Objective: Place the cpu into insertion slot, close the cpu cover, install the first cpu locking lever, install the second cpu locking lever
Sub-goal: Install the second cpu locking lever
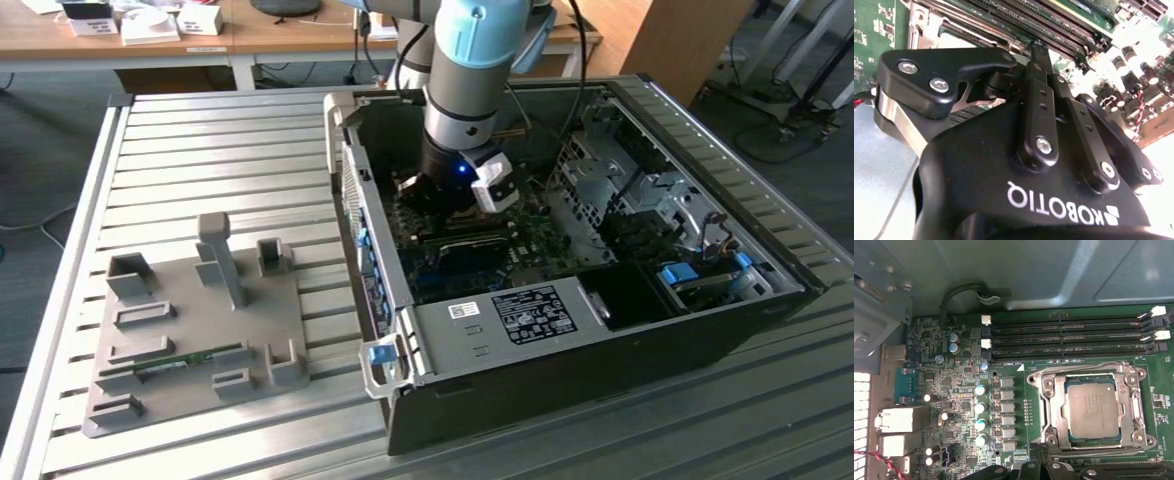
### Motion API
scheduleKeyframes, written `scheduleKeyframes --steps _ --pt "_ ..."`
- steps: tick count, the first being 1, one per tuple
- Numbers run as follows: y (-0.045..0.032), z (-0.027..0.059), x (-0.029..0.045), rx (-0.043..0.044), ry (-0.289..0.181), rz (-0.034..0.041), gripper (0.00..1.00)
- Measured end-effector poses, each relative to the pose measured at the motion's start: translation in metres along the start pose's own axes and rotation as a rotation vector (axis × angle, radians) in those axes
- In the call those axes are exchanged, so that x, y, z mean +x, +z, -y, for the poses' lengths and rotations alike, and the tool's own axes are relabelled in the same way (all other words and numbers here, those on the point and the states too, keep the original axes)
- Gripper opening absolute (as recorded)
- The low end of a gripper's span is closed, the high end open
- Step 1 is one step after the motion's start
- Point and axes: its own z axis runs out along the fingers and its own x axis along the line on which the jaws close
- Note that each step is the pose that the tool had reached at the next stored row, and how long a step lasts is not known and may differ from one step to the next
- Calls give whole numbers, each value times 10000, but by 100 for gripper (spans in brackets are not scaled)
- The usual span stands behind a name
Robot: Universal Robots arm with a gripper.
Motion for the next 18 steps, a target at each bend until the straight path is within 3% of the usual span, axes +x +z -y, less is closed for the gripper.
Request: scheduleKeyframes --steps 5,8,12,18 --pt "-97 -12 -3 1 0 -1 11" --pt "-105 -13 -3 -26 1 -1 11" --pt "-103 -13 -1 -261 11 -14 11" --pt "-58 -6 12 -373 6 33 11"
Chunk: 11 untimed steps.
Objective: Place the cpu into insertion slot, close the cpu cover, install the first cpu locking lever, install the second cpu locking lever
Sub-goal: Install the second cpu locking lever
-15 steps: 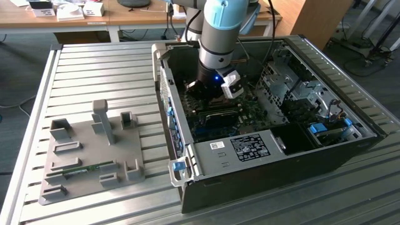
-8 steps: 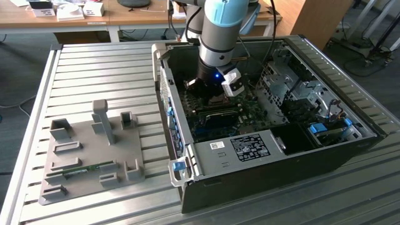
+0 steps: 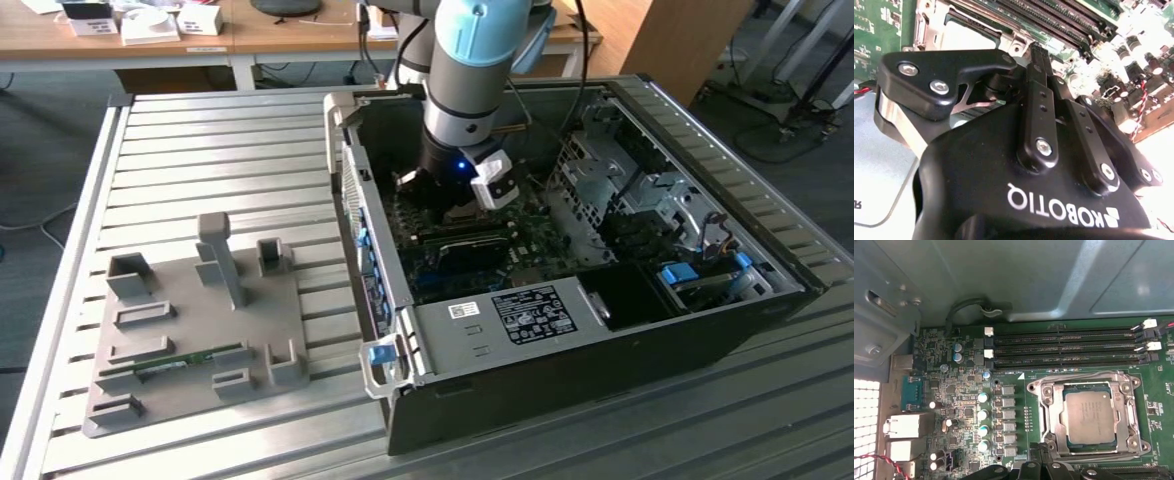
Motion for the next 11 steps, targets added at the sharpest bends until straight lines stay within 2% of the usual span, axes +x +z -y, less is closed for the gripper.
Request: scheduleKeyframes --steps 11 --pt "30 3 50 -171 3 22 11"
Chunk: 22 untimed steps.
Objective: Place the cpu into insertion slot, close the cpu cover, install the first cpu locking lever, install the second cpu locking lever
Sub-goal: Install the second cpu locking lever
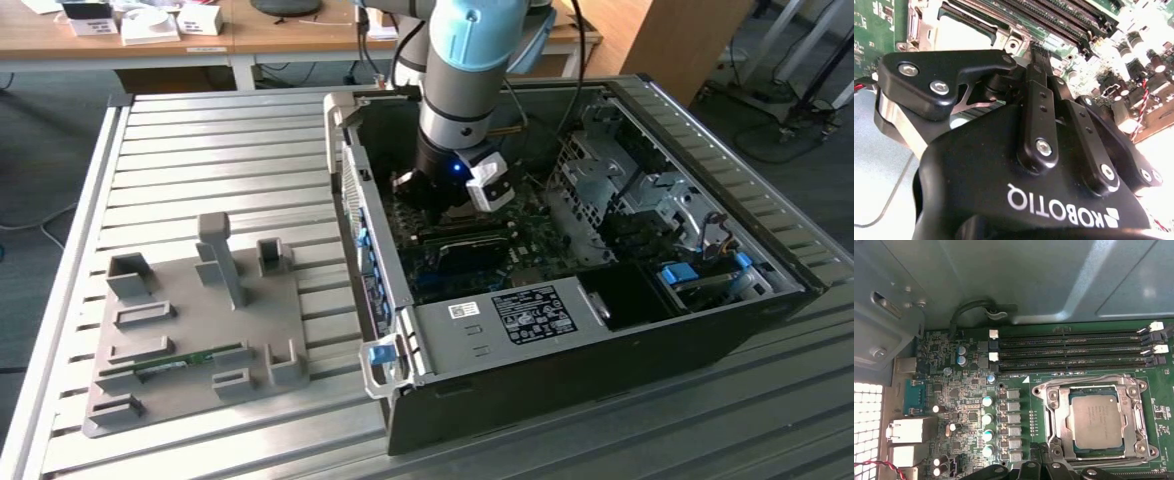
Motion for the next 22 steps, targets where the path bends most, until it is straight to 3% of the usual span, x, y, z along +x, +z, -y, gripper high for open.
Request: scheduleKeyframes --steps 5,15,20,22 --pt "24 6 16 -49 -3 25 11" --pt "38 7 17 -37 -6 41 11" --pt "40 8 17 227 -19 56 11" --pt "42 9 17 264 -22 56 11"
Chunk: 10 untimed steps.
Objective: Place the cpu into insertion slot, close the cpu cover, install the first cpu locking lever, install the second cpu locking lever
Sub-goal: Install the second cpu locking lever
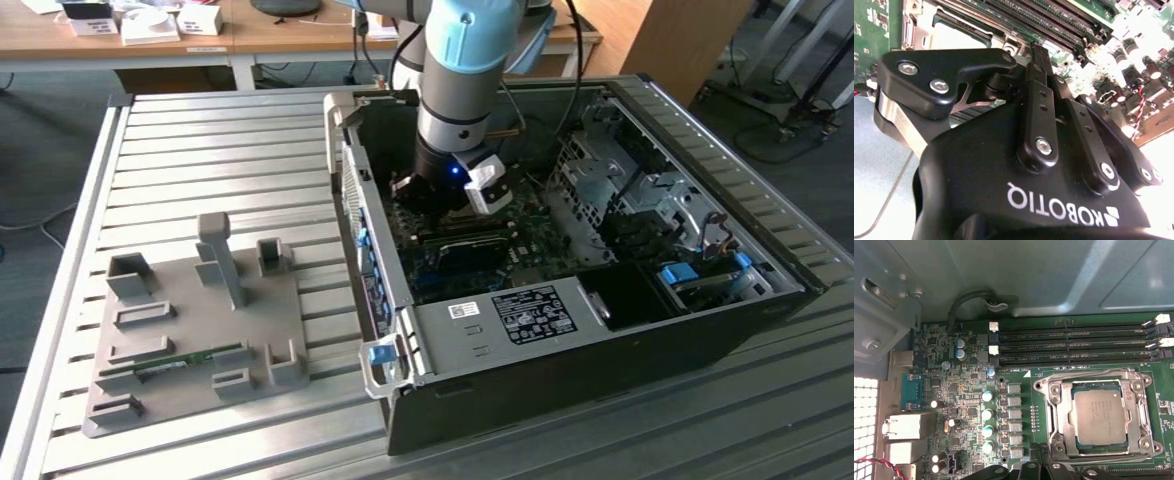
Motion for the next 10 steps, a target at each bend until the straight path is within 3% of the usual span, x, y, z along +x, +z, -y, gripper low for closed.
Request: scheduleKeyframes --steps 10 --pt "-47 -10 -2 6 0 2 11"
